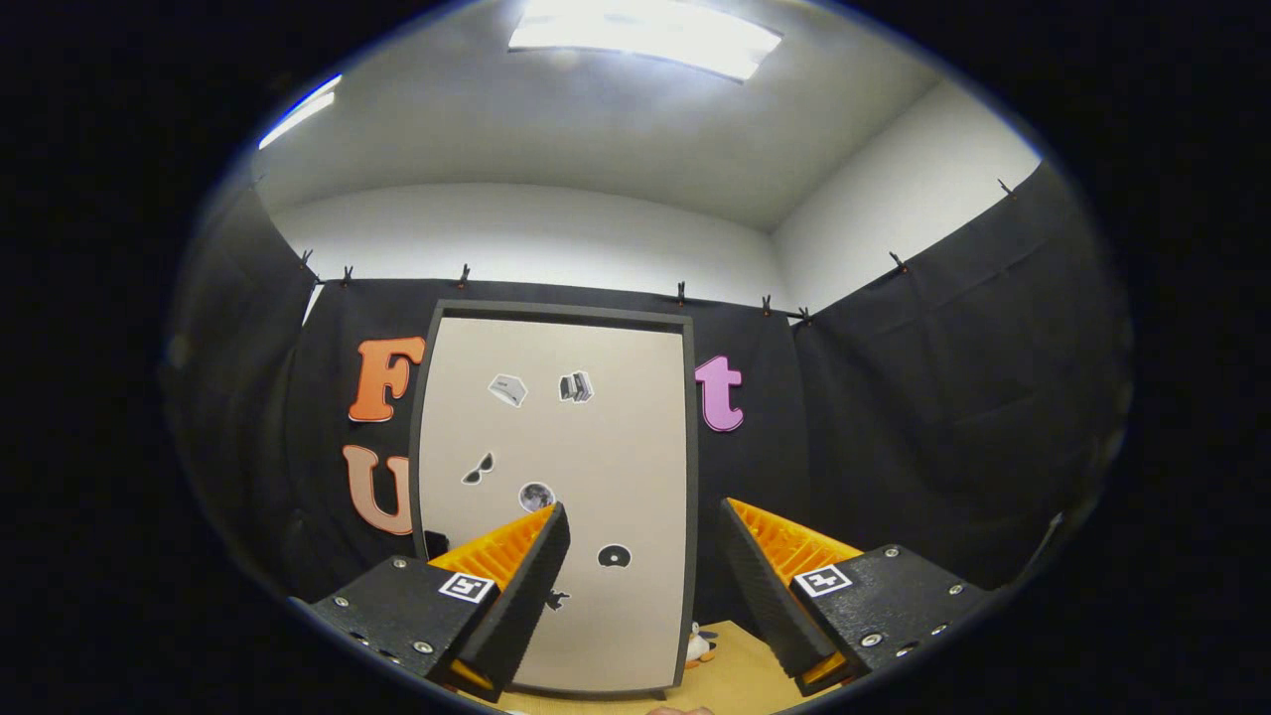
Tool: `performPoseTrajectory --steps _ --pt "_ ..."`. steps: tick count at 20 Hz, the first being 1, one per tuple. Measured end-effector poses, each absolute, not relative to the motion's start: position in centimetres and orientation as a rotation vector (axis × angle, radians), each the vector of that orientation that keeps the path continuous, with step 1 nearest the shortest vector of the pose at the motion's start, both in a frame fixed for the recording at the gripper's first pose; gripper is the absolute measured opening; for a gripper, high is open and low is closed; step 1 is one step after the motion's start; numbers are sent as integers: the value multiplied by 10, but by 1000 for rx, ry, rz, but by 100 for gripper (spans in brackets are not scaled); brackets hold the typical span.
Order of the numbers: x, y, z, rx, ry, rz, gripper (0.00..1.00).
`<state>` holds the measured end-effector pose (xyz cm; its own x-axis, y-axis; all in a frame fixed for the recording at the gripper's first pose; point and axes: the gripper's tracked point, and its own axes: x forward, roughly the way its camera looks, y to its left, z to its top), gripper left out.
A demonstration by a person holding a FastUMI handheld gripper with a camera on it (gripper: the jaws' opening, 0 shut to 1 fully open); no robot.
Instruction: Open the shoe cabinet door, grab the shoes and put them into the shoe cabinet, then close the shoe cabinet door.
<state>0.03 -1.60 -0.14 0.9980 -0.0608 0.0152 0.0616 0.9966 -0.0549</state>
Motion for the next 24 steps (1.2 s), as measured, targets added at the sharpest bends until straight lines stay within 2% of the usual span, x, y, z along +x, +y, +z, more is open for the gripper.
performPoseTrajectory --steps 12,24 --pt "2 -15 -2 -61 -9 -57 94" --pt "24 39 -53 -22 103 25 94"
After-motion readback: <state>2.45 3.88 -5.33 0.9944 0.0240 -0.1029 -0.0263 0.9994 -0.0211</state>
